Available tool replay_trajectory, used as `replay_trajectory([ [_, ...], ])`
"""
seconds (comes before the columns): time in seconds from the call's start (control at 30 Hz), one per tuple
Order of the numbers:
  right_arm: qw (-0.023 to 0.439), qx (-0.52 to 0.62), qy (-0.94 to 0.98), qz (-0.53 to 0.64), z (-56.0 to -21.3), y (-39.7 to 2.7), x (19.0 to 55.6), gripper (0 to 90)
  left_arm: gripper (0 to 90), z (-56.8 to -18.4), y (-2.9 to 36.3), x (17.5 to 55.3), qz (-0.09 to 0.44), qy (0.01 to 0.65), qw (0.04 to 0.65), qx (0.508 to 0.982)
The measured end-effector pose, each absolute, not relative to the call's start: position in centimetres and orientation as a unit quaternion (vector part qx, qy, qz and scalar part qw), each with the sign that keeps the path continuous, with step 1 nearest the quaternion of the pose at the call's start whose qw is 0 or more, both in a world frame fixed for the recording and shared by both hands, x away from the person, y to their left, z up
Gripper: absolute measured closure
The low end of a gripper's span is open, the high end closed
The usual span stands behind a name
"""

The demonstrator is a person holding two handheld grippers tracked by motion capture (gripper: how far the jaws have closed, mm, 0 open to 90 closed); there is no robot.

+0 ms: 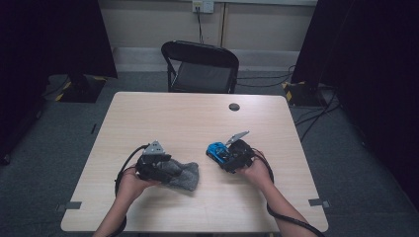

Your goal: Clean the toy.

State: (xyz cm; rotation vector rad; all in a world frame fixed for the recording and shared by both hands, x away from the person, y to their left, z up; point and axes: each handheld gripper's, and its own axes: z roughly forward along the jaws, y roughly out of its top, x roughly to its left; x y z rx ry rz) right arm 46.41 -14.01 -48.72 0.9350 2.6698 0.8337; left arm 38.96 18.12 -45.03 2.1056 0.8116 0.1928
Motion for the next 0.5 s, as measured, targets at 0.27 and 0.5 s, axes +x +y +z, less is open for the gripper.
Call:
replay_trajectory([
  [0.27,0.094,0.323,0.9,0.277,-48.41,-13.97,46.15,26.0,23.9,-45.02,17.51,38.92,0.07,0.31,0.422,0.849],
  [0.5,0.097,0.328,0.898,0.276,-48.39,-13.88,46.09,26.3,24.0,-44.81,17.33,38.91,0.073,0.301,0.425,0.851],
])
